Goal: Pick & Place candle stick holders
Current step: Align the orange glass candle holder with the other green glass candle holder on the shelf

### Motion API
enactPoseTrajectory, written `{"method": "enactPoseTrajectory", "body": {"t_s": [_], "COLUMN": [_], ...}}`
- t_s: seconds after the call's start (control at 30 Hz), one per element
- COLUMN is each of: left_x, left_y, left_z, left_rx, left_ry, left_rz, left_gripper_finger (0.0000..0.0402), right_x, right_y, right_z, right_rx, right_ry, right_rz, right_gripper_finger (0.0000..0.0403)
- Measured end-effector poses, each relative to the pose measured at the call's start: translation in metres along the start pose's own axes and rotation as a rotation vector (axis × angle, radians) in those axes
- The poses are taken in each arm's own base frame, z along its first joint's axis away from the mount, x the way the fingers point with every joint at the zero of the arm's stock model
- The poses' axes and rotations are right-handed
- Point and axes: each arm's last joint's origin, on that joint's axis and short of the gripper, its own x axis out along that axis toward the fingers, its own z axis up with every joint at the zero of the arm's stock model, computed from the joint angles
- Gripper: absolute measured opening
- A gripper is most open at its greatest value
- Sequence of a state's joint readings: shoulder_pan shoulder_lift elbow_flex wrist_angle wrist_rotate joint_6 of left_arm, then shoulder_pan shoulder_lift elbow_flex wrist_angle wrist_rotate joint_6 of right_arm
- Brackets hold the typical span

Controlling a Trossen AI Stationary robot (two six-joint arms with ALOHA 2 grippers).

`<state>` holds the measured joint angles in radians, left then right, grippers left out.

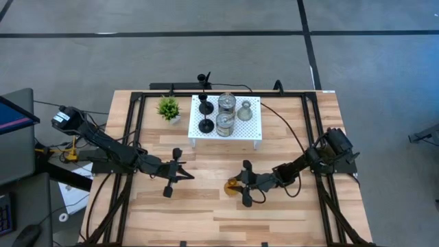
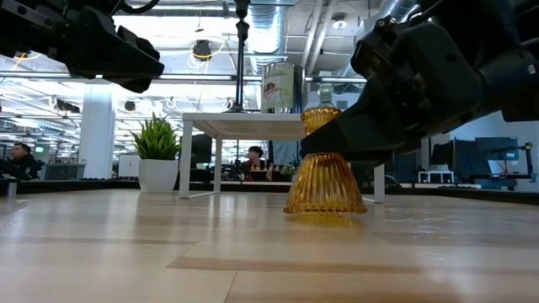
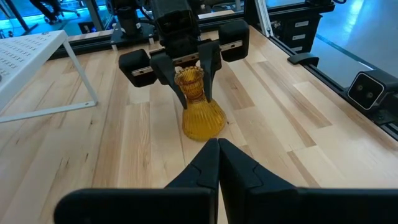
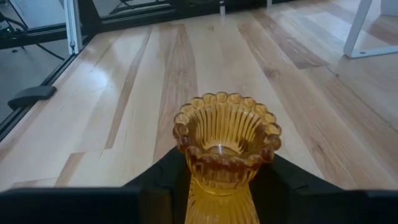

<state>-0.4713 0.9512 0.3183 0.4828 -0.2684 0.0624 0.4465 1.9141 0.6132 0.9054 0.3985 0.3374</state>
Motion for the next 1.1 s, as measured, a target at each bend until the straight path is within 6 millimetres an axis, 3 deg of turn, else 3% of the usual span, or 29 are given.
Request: {"method": "enactPoseTrajectory", "body": {"t_s": [0.57,0.8,1.1], "left_x": [0.0,0.0,0.0], "left_y": [0.0,0.0,0.0], "left_z": [0.0,0.0,0.0], "left_rx": [0.0,0.0,0.0], "left_ry": [0.0,0.0,0.0], "left_rz": [0.0,-0.002,-0.001], "left_gripper_finger": [0.0003,0.0003,0.0003], "right_x": [-0.005,-0.027,-0.066], "right_y": [-0.001,-0.005,-0.025], "right_z": [0.007,0.043,0.098], "right_rx": [-0.006,-0.006,0.009], "right_ry": [0.014,0.02,-0.061], "right_rz": [0.012,-0.018,-0.067], "right_gripper_finger": [0.0117,0.0119,0.0119]}}
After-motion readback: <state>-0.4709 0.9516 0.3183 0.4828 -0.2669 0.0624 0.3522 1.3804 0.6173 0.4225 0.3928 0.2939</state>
